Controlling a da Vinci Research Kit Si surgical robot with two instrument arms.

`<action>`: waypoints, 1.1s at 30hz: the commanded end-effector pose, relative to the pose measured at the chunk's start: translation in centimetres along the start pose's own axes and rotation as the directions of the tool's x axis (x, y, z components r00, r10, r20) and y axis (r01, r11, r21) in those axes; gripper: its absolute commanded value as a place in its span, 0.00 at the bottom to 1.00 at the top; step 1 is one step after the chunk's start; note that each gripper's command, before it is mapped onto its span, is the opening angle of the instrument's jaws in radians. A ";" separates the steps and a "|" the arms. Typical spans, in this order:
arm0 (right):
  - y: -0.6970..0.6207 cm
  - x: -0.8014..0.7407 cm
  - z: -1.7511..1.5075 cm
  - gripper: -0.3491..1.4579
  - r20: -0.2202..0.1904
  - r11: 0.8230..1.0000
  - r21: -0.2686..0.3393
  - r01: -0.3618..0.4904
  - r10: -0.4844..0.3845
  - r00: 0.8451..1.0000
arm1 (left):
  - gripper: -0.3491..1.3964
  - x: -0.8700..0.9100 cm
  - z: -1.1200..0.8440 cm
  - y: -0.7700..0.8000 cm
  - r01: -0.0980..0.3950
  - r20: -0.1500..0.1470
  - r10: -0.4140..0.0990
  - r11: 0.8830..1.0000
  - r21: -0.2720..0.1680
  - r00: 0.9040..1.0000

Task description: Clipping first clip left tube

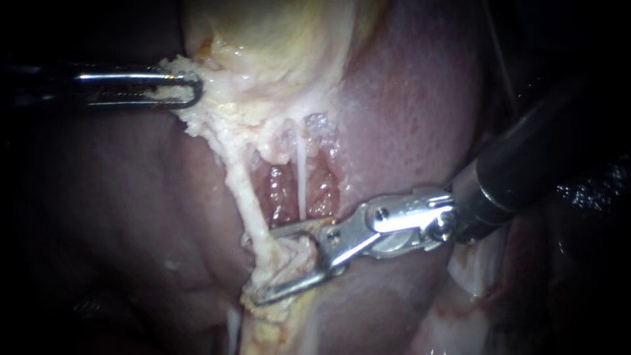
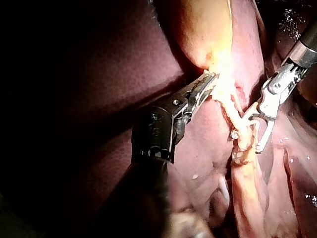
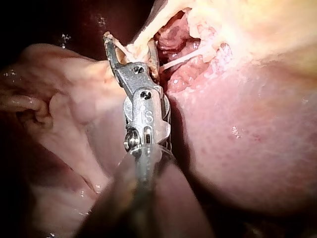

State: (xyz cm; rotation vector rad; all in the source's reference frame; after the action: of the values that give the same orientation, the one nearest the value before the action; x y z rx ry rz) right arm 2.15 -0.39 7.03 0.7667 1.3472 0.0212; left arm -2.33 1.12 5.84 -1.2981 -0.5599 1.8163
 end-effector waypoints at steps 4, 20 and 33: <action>0.01 -0.05 0.11 0.44 0.001 1.000 0.000 -0.009 0.009 1.000 | 0.00 0.00 0.02 0.00 0.001 0.000 -0.001 1.000 0.002 1.000; -0.24 -0.01 0.27 0.43 -0.026 0.999 0.026 -0.045 0.046 0.999 | 0.00 0.00 0.01 -0.01 0.000 0.000 0.000 1.000 0.002 1.000; -0.32 0.17 0.32 0.35 -0.038 0.993 0.067 -0.095 0.098 0.995 | 0.00 0.00 0.01 -0.02 0.000 0.000 0.000 1.000 0.001 1.000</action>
State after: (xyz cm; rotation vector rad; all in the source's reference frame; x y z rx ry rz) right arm 2.34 -0.70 6.73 0.8975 1.3516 0.0770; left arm -2.33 1.13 5.86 -1.2967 -0.5585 1.8163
